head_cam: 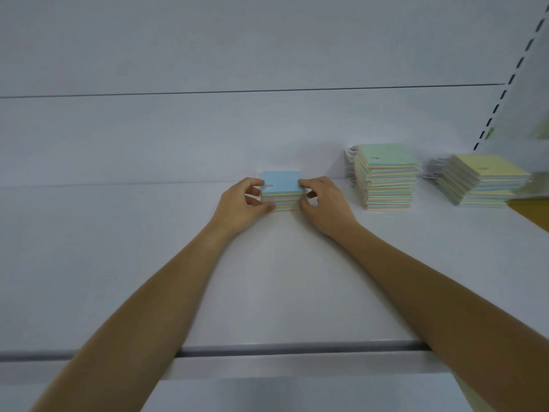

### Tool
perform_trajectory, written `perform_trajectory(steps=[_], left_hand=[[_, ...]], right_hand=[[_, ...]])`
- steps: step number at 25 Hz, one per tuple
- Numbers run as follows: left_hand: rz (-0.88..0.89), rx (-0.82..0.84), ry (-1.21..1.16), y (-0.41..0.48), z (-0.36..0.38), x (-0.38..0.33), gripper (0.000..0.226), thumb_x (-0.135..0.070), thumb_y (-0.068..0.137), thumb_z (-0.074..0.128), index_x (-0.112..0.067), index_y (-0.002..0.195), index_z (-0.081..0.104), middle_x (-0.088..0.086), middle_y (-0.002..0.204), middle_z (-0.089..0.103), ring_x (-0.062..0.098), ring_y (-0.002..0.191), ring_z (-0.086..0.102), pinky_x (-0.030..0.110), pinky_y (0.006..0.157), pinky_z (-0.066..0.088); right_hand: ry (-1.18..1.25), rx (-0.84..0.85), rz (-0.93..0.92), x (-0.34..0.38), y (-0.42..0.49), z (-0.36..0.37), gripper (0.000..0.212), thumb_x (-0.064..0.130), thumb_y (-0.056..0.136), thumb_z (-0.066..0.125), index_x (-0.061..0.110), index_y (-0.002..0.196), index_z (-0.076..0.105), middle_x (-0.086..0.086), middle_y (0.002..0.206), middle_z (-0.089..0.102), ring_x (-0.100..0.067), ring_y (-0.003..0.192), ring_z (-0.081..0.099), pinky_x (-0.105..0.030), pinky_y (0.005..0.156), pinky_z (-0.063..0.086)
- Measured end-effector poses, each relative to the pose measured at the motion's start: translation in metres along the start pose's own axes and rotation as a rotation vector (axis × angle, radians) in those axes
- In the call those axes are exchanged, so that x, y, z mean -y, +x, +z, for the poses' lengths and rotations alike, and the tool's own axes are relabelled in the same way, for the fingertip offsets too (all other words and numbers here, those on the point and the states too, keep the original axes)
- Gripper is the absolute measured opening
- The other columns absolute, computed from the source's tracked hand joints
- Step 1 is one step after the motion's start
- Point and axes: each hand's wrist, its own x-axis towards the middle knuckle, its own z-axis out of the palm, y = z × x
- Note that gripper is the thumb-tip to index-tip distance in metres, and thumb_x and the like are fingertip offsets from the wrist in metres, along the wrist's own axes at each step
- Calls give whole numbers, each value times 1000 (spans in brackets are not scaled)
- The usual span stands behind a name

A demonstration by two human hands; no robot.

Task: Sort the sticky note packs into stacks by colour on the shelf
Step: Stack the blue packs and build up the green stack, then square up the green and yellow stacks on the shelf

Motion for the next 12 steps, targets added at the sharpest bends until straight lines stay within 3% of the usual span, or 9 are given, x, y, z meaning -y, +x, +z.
perform_trajectory(steps=[3,8,12], left_hand=[[4,1,-4,0,1,0,48,-6,75,71,-7,120,54,2,100,53,18,79,55,-5,58,39],[26,-2,3,2,3,3,48,-3,77,68,-6,122,52,2,101,52,18,80,55,-4,58,40],[30,5,11,3,3,5,49,-3,77,68,-5,123,51,11,107,57,18,80,55,-5,57,39]], right_hand=[[1,35,8,-1,2,2,46,10,86,53,11,131,46,-14,128,50,-25,104,58,-23,89,40],[78,-18,44,-3,5,0,37,15,91,51,10,128,52,-14,124,58,-26,102,62,-7,71,28],[32,-8,24,-3,4,2,38,16,92,49,11,129,49,-15,126,55,-26,105,60,-11,77,32]])
